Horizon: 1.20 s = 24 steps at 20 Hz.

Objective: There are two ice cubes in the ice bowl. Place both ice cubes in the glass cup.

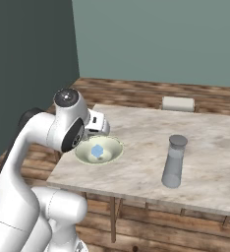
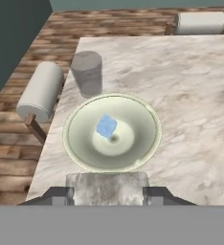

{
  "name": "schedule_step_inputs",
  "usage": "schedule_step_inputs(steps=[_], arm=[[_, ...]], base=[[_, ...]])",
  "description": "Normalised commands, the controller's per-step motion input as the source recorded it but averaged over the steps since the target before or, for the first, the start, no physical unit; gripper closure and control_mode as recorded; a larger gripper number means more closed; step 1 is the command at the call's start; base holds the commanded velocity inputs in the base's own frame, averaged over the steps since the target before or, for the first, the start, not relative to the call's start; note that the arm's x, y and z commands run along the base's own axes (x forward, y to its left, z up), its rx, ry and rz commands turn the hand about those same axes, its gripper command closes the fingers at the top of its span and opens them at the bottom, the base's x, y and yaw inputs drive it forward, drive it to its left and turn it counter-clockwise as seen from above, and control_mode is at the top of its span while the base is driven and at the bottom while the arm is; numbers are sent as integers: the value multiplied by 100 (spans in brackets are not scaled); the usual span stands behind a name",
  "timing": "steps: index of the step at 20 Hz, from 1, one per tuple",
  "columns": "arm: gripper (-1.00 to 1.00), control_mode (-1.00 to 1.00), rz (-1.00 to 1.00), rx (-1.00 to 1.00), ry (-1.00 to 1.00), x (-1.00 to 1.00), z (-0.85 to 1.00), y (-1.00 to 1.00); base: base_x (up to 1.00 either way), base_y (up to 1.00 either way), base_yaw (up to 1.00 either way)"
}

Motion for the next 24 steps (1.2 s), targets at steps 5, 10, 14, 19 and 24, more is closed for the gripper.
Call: schedule_step_inputs(steps=[5, 10, 14, 19, 24], arm=[[100, 100, 0, 0, 2, -23, -9, 6], [100, 100, 0, 0, 0, 0, 0, 0], [100, 100, 0, 0, 0, 0, 0, 0], [100, 100, 0, 0, 0, 0, 0, 0], [100, 100, 0, 0, 0, 0, 0, 0]], base=[[-52, 24, 0], [-46, 82, -1], [3, 100, -15], [37, 100, -24], [68, 100, -33]])
